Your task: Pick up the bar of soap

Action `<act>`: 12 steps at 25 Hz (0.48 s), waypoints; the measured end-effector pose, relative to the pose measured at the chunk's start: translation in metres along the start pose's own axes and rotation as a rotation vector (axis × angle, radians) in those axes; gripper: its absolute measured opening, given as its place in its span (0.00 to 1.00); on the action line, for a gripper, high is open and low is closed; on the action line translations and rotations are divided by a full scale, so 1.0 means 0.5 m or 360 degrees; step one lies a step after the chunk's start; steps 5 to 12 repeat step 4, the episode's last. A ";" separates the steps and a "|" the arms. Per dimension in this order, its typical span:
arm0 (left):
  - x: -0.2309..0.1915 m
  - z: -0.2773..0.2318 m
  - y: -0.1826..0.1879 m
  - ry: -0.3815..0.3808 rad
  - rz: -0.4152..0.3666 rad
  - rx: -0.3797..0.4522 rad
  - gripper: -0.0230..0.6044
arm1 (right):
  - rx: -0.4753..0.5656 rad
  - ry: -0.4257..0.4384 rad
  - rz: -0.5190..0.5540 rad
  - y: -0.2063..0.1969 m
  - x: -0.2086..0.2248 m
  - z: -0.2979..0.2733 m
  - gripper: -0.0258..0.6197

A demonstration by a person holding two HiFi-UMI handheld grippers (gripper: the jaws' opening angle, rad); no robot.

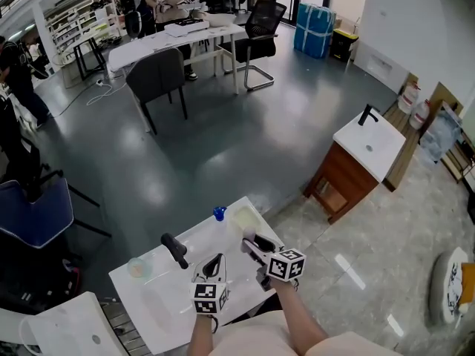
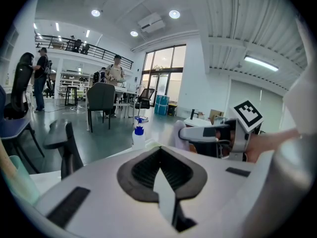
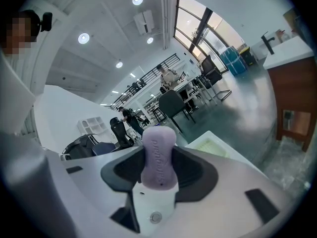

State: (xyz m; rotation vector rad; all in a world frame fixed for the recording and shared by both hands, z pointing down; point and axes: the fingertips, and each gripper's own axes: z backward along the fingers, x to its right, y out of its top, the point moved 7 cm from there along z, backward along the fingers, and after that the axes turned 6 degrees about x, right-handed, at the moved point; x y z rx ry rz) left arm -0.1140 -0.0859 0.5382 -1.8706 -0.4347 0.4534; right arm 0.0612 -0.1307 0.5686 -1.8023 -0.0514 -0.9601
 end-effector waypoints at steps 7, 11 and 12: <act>-0.006 -0.003 0.008 0.0007 -0.0002 0.0009 0.05 | 0.0005 0.0005 -0.0003 0.006 0.001 -0.005 0.32; -0.006 -0.003 0.008 0.0007 -0.0002 0.0009 0.05 | 0.0005 0.0005 -0.0003 0.006 0.001 -0.005 0.32; -0.006 -0.003 0.008 0.0007 -0.0002 0.0009 0.05 | 0.0005 0.0005 -0.0003 0.006 0.001 -0.005 0.32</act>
